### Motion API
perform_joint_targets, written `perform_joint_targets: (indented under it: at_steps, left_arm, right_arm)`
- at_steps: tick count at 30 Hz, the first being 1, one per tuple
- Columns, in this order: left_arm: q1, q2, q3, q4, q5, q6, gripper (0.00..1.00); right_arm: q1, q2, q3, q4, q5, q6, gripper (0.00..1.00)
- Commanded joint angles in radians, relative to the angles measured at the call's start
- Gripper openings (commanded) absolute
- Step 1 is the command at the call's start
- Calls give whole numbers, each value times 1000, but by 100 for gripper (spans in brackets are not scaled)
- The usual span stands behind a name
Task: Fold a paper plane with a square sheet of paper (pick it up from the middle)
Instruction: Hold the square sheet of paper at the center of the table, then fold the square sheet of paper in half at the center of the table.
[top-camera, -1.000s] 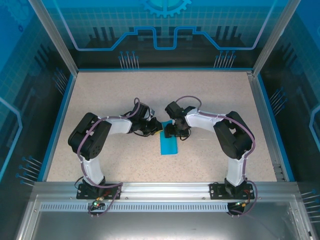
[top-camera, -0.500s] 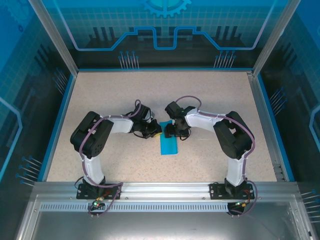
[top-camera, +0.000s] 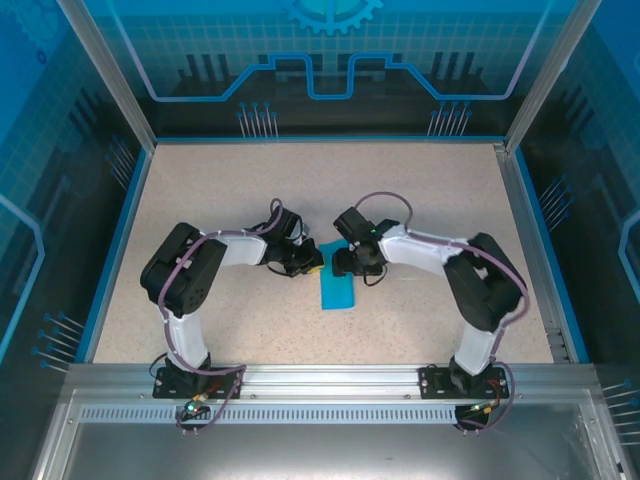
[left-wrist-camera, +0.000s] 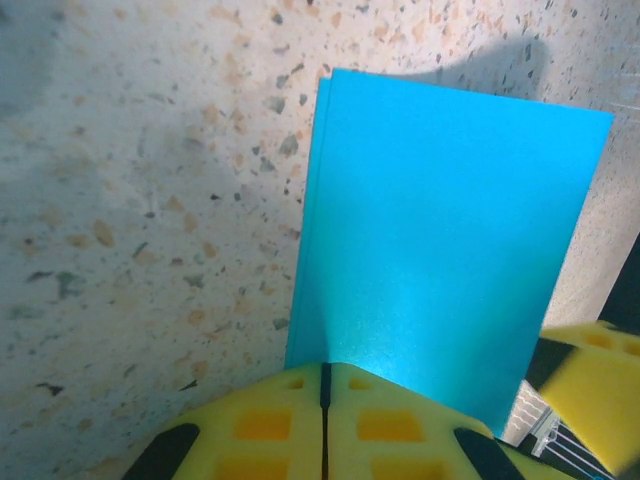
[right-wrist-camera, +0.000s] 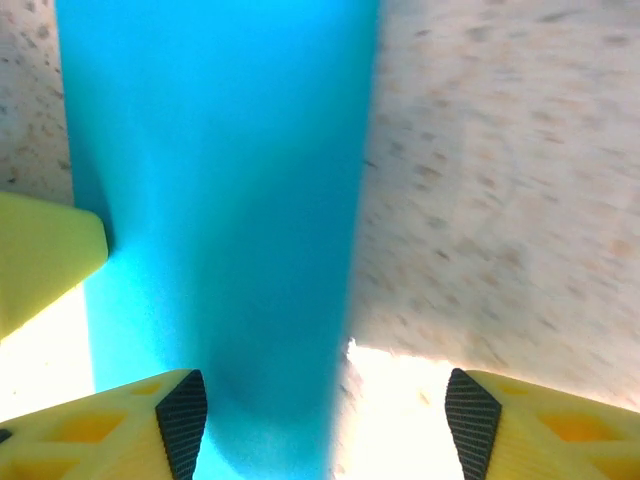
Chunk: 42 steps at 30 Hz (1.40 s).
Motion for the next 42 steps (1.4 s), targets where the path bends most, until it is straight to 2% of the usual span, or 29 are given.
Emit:
perform_joint_targets:
  at_steps: [1, 3, 8, 12, 17, 42]
  left_arm:
    - [-8, 44, -9, -110, -56, 12, 7]
    - [-8, 47, -8, -110, -56, 11, 7]
    - [-8, 50, -5, -120, -59, 12, 6]
    - [-8, 45, -7, -131, -68, 12, 5]
    - [-9, 47, -5, -138, -73, 8, 5]
    - [-14, 55, -20, -190, -112, -14, 2]
  right_arm:
    - [16, -143, -29, 56, 101, 36, 71]
    - [15, -135, -6, 53, 45, 12, 70]
    - [20, -63, 22, 139, -198, 1, 55]
    - [15, -7, 39, 156, -234, 23, 40]
    - [-5, 71, 41, 172, -300, 26, 30]
    - [-73, 63, -161, 213, -349, -58, 27]
